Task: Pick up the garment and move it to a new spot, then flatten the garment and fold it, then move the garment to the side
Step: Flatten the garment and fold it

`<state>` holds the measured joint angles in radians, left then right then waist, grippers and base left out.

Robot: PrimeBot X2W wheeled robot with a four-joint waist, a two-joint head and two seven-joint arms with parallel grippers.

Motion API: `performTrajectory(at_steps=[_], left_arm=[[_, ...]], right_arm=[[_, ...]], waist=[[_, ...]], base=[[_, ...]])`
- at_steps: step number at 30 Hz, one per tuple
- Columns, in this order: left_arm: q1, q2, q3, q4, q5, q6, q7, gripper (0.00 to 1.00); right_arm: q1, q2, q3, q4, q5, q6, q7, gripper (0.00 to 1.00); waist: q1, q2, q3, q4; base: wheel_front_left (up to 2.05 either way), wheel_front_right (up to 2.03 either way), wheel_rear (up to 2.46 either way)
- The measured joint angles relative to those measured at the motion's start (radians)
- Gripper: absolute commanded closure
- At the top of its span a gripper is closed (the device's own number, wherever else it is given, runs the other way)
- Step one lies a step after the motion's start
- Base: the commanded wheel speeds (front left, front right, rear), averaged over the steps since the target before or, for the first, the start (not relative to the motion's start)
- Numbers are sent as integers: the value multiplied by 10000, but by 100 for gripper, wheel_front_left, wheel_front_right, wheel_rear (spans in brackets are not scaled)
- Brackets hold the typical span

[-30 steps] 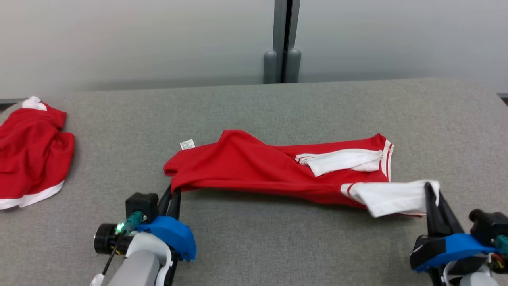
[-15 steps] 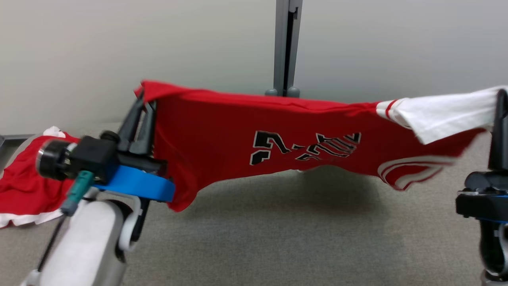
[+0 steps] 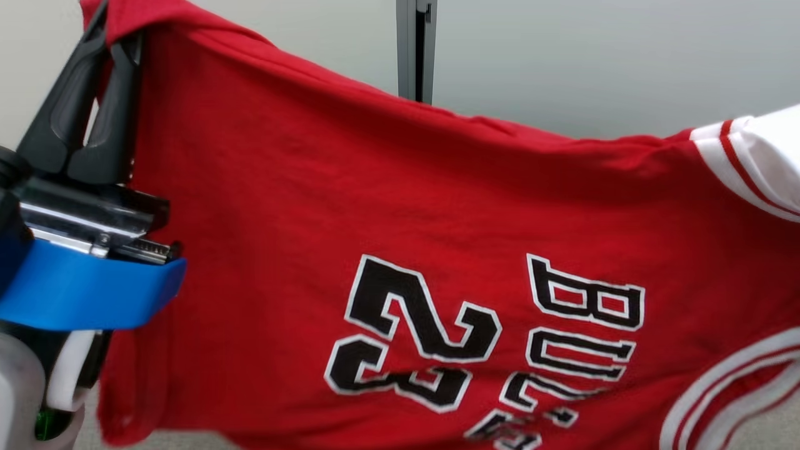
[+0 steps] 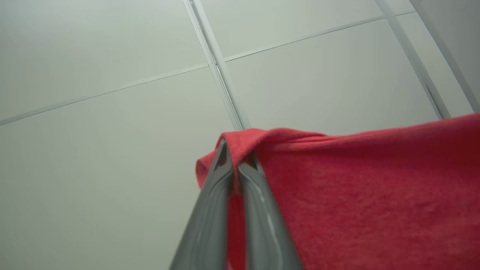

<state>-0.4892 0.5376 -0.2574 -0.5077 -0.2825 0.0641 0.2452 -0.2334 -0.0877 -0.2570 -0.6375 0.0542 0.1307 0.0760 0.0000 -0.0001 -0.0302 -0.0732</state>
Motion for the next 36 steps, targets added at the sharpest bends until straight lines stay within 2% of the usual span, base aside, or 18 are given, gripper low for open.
performTrajectory(at_steps=[5, 9, 14, 19, 23, 28, 32, 36], left_arm=[[-242, -48, 46, 31, -583, -69, 612, 100], [-1096, -46, 13, 1009, -878, -428, 780, 100], [-3604, -54, -75, 3058, -746, -1057, 604, 100], [-6552, -324, -138, 5346, -102, -1231, -161, 100], [-8018, -633, -523, 7076, 460, -1335, -911, 100], [-8266, -905, -947, 9114, 773, -1365, -1641, 100], [-7679, -934, -1179, 10314, 800, -1432, -2134, 100], [-6961, -1062, -1195, 11240, 552, -1442, -2681, 100]], right_arm=[[-117, -15, 90, 339, 376, 0, 337, 100], [-1100, -230, 754, 1705, 633, 0, 221, 100], [-4265, -566, 1361, 4013, 573, 0, -362, 100], [-7874, -334, 1557, 6376, -117, 0, -1256, 100], [-9529, -61, 1513, 8048, -746, 0, -1875, 100], [-9704, 265, 1705, 9917, -899, 0, -2610, 100], [-8901, 376, 1979, 11143, -798, 0, -3124, 100], [-8158, 395, 2414, 11773, -128, 0, -3338, 100]], waist=[[-1, -1, 760, -194], [5, 4, 1800, -382], [6, 5, 3086, -571], [4, 5, 4083, -725], [3, 4, 4769, -839], [3, 6, 5669, -976], [5, 7, 6322, -1051], [4, 7, 6629, -1000]], base=[[0, 0, 0], [0, 0, 0], [0, 0, 0], [0, 0, 0], [0, 0, 0], [0, 0, 0], [0, 0, 0], [0, 0, 0]])
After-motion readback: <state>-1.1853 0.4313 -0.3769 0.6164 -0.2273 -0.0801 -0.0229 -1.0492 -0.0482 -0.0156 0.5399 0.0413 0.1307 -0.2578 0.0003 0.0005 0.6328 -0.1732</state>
